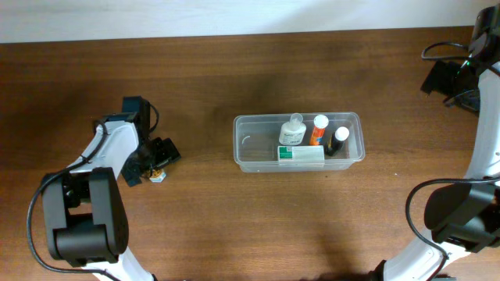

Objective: Pack container
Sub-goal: 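Lower the left gripper over the gold Tiger Balm jar and grasp it, then lift the Tiger Balm jar and carry it over the container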

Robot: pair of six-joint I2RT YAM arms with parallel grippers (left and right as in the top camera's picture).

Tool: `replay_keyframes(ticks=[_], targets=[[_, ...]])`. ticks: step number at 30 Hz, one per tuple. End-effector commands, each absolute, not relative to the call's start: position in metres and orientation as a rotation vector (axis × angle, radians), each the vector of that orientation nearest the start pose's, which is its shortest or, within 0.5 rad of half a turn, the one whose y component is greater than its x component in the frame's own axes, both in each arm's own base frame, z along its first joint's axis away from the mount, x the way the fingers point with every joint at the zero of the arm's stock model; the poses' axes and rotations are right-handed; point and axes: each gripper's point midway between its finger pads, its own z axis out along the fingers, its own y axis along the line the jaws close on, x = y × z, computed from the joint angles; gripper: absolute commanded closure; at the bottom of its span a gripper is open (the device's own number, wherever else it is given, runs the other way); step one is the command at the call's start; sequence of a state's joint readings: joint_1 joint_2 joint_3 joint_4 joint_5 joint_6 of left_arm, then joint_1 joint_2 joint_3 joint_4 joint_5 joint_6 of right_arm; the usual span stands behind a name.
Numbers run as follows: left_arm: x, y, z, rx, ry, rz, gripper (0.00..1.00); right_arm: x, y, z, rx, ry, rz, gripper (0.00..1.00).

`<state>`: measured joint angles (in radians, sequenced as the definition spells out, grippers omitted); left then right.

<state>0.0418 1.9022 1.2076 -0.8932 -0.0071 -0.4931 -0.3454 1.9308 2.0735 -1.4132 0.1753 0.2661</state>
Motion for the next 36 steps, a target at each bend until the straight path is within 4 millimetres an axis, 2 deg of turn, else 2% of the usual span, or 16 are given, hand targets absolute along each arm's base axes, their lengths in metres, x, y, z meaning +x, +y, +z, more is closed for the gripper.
replay_keyframes(ticks=[1, 7, 11, 14, 17, 22, 32, 36], targets=[[0.3141, 0.0145, -0.0035, -0.831, 3.097, 0.021, 0.01, 0.3816, -0.1712, 0.2247, 0.903, 2.684, -0.272, 0.02], [0.3079, 0.0139, -0.0081, -0.835, 3.111, 0.023, 0.01, 0.3816, -0.1712, 0.2247, 0.903, 2.684, -0.272, 0.02], [0.3090, 0.0137, -0.0082, -0.834, 3.107, 0.019, 0.09, 0.3816, -0.1712, 0.2247, 0.903, 2.684, -0.272, 0.02], [0.3111, 0.0137, -0.0082, -0.831, 3.100, 0.016, 0.11, 0.3816, -0.1712, 0.2247, 0.903, 2.684, -0.272, 0.02], [0.3128, 0.0138, -0.0083, -0.830, 3.093, 0.014, 0.25, 0.3816, -0.1712, 0.2247, 0.903, 2.684, -0.272, 0.02], [0.3127, 0.0125, -0.0083, -0.831, 3.095, 0.002, 0.42, 0.3816, -0.1712, 0.2247, 0.903, 2.684, -0.272, 0.02], [0.3127, 0.0106, -0.0083, -0.832, 3.098, -0.015, 0.56, 0.3816, -0.1712, 0.2247, 0.903, 2.684, -0.272, 0.02], [0.3128, 0.0106, -0.0083, -0.831, 3.098, -0.016, 0.56, 0.3816, -0.1712, 0.2247, 0.903, 2.684, -0.272, 0.02]])
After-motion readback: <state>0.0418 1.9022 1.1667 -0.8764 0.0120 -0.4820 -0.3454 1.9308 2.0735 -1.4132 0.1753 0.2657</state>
